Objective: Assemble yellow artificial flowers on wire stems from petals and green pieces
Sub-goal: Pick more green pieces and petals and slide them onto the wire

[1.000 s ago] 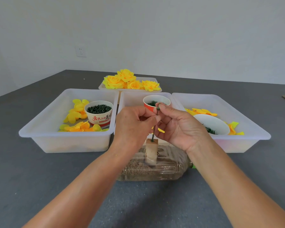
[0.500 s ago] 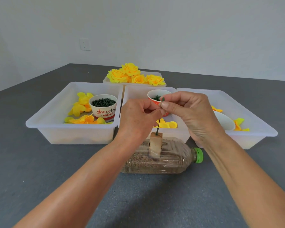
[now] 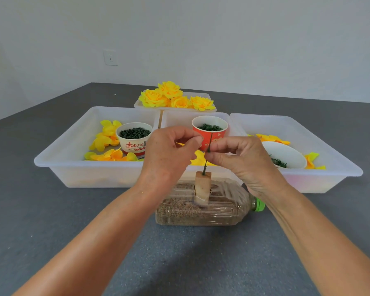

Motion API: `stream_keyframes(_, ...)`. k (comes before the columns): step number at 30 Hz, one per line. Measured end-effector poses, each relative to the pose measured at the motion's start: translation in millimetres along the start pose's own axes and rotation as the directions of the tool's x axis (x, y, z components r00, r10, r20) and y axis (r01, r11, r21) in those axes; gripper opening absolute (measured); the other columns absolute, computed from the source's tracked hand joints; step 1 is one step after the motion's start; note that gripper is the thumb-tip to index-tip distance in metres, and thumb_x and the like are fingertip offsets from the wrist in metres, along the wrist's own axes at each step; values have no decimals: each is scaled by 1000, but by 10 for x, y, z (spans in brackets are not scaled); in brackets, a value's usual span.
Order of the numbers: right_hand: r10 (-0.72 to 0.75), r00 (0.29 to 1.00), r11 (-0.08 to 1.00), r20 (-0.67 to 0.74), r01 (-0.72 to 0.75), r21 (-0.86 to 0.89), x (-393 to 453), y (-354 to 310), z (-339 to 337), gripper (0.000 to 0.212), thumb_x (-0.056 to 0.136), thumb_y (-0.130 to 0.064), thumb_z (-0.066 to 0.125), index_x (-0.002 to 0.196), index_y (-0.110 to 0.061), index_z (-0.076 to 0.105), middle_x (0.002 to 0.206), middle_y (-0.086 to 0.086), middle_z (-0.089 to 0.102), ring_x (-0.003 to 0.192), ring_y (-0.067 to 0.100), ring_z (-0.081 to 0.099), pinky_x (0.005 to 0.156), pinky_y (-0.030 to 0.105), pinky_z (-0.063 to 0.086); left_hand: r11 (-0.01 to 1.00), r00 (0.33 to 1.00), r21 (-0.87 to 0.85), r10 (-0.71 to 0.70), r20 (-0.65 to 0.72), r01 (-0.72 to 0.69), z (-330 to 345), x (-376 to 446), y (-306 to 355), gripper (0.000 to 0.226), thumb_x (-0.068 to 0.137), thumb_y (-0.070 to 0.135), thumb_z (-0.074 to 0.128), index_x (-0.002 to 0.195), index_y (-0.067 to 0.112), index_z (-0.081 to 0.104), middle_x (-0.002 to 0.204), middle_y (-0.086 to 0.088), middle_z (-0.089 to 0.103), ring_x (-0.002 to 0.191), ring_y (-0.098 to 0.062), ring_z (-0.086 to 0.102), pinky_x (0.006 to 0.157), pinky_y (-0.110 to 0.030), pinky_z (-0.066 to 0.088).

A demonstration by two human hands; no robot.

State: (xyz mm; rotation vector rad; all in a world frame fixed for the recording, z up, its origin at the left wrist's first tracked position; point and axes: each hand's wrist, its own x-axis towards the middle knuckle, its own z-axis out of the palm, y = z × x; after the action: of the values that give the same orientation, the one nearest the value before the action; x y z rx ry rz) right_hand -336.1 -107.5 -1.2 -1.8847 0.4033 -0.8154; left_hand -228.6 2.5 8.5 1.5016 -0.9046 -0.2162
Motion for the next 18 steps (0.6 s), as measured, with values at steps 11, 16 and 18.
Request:
stream_keyframes(11,26,999,999,36,-24,-46,-90,91,35,11,72,-14,77,72,-26,74,77,0,73,74,8,66,77,36,54,989,996,145,25,86,-37,46,-16,-150,12,72,15,78,66,22,70,59,10,63,59,-9,55,60,-25,44)
stream_keyframes(16,18,999,999,36,-17,-40,-100,123,43,9,73,-11,76,73,-20,75,77,5,73,74,16,68,76,37,55,980,990,189,32,135,-58,36,-2,-133,11,76,15,76,68,20,70,56,12,60,59,-9,54,59,-25,45)
stream_keyframes(18,22,999,1000,30,-22,-19,-108,142,46,13,73,-10,76,69,-23,75,74,1,73,69,11,66,70,30,55,979,983,199,16,185,-53,-39,46,-118,12,78,18,74,67,22,70,53,13,60,56,-5,55,60,-27,48)
